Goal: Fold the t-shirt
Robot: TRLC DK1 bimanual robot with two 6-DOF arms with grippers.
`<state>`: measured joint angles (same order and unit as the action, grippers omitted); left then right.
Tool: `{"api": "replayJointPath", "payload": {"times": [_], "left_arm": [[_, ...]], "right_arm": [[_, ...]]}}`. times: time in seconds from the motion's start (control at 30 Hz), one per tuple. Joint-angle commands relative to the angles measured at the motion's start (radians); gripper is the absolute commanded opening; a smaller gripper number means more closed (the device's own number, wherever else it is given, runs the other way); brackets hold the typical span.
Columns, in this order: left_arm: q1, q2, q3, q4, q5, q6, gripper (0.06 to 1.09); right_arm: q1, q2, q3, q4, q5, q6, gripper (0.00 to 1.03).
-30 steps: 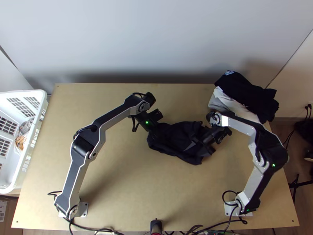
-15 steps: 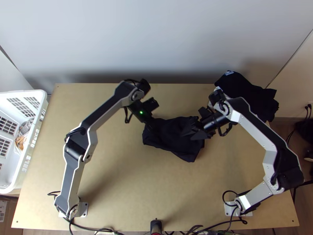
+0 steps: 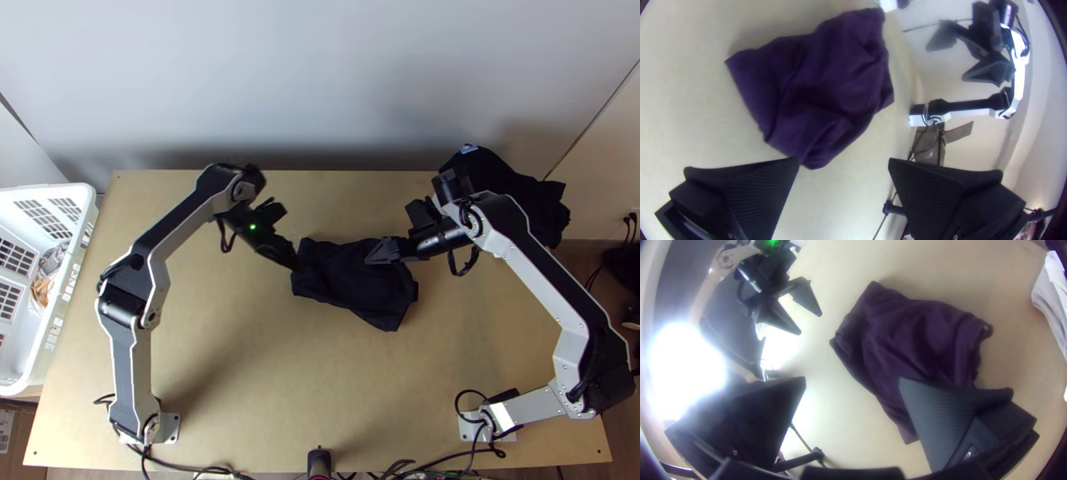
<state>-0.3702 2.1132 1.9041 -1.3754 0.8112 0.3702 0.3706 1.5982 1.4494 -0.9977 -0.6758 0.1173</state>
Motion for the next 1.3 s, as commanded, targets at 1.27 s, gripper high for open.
{"api": "replayJointPath", "payload": {"times": [1.27], "left_arm": [[0.014, 0.110, -0.208, 0.527, 0.238, -0.300, 1.04]], "right_arm": [[0.085, -0.020, -0.061, 0.018, 0.074, 0.001, 0.98]]}}
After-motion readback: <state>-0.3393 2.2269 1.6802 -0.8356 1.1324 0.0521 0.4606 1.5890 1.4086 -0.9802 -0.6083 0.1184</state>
